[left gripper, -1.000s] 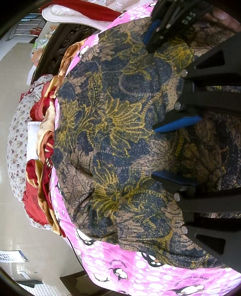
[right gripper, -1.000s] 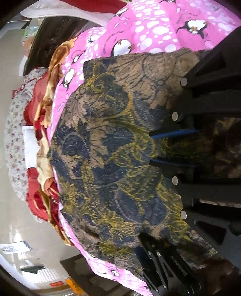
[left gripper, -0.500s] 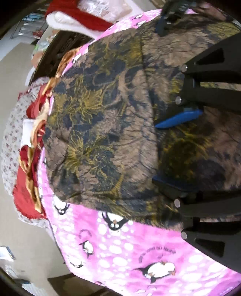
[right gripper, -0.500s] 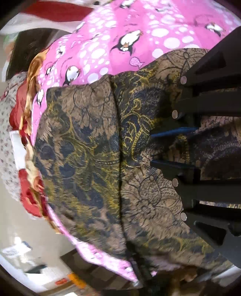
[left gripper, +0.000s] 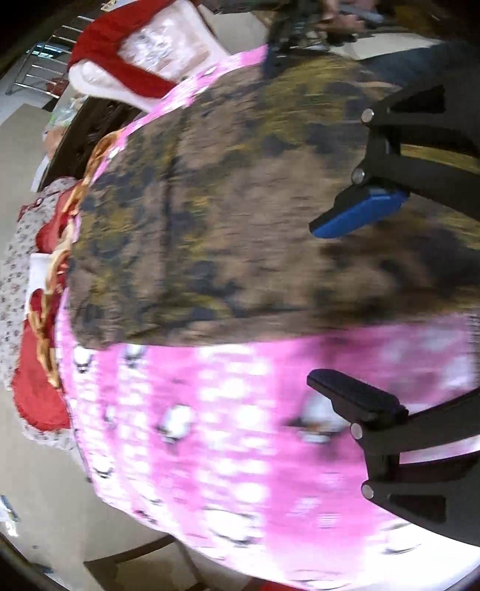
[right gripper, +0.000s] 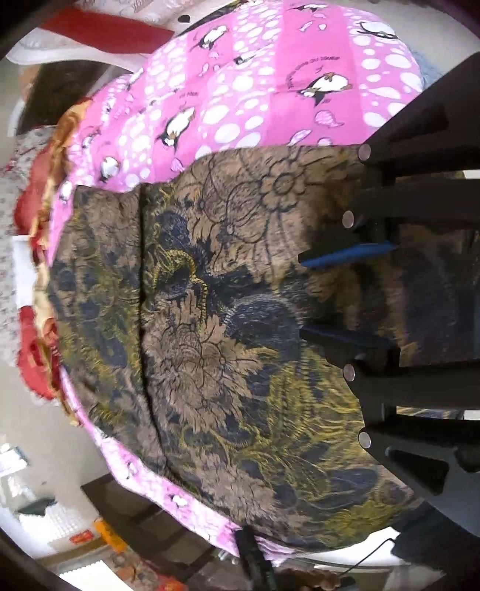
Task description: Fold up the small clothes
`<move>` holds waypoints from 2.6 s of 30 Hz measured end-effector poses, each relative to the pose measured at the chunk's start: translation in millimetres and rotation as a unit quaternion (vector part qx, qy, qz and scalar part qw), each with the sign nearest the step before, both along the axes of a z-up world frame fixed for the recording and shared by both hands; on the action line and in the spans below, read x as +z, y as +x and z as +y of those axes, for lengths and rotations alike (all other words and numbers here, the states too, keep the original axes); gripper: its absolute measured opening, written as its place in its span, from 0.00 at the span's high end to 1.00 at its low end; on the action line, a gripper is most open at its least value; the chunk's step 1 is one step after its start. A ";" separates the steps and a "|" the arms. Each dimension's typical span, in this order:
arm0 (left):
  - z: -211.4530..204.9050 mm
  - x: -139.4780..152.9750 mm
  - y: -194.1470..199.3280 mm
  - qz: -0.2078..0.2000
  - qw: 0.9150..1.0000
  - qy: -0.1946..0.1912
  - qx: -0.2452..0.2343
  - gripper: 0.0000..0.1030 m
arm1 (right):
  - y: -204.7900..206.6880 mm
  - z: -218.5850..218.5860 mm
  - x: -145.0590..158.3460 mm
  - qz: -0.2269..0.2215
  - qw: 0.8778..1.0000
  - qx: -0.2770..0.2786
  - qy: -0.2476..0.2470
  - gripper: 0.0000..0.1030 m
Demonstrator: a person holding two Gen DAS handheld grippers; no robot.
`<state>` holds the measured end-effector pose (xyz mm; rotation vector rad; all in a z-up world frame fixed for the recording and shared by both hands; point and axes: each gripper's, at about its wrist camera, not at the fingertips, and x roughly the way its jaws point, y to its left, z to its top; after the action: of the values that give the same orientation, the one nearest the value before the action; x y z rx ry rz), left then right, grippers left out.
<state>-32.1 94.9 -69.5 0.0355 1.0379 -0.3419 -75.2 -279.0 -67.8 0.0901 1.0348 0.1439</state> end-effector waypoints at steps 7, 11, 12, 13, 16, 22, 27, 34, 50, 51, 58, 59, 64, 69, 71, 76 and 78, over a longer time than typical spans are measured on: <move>33.2 2.0 -86.7 0.016 1.000 -0.025 -0.001 0.26 | -39.9 3.9 37.3 -0.075 0.996 0.010 -0.038 0.65; 33.0 -18.9 -106.1 0.051 0.997 -0.065 -0.012 0.26 | -53.4 6.0 45.9 -0.100 0.993 0.011 -0.059 0.65; 34.0 -28.0 -104.5 0.065 0.995 -0.072 -0.002 0.29 | -55.8 4.4 48.5 -0.105 0.993 0.010 -0.054 0.65; 34.5 -32.5 -101.6 0.076 0.994 -0.076 0.006 0.37 | -58.7 1.3 50.9 -0.104 0.993 0.006 -0.053 0.65; 37.1 -34.4 -99.2 0.087 0.990 -0.112 0.011 0.47 | -66.0 -6.6 58.5 -0.110 0.992 -0.005 -0.061 0.65; 45.7 -41.2 -77.8 0.105 0.973 -0.203 -0.011 0.49 | -83.7 -27.9 56.2 -0.102 0.993 -0.031 -0.057 0.65; 50.1 -32.9 -80.8 0.103 0.973 -0.208 -0.016 0.70 | -101.1 -45.3 53.5 -0.099 0.992 -0.053 -0.059 0.65; 40.7 -21.1 -98.2 0.086 0.983 -0.163 -0.007 0.94 | -128.1 -72.5 25.8 -0.061 0.996 -0.061 -0.005 0.63; 20.9 -0.7 -86.4 0.042 0.995 -0.084 -0.027 0.81 | -107.6 -94.4 -63.8 -0.008 0.992 0.018 0.125 0.50; 24.3 -2.8 -85.7 0.043 0.995 -0.086 -0.022 0.77 | -103.9 -95.1 -66.9 -0.008 0.992 0.020 0.127 0.50; 37.7 -11.3 -80.0 0.052 0.991 -0.125 -0.009 0.82 | -94.6 -93.5 -65.8 -0.019 0.984 0.071 0.162 0.76; 37.7 -11.1 -79.6 0.053 0.991 -0.123 -0.009 0.90 | -97.1 -91.9 -62.3 -0.021 0.983 0.082 0.161 0.83; 35.9 -1.6 -86.3 0.035 0.991 -0.124 -0.021 0.97 | -121.1 -98.6 -29.4 -0.052 0.983 0.088 0.154 0.89; 47.4 15.6 -88.5 0.014 0.986 -0.168 -0.008 0.97 | -143.9 -112.3 24.0 -0.116 0.972 0.087 0.183 0.90; 53.4 22.1 -88.4 0.009 0.982 -0.187 0.001 0.97 | -151.2 -120.9 47.2 -0.151 0.966 0.075 0.197 0.91; 64.7 49.0 -95.7 -0.016 0.977 -0.212 0.000 0.97 | -167.5 -138.2 99.7 -0.234 0.941 0.059 0.238 0.96; 71.3 62.2 -99.5 -0.025 0.973 -0.231 -0.003 0.97 | -175.9 -150.0 118.8 -0.264 0.932 0.043 0.246 0.96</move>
<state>-131.6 166.2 -7.3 -0.3709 0.8883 -0.5780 -251.1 -429.0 51.0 0.4395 0.4445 0.4801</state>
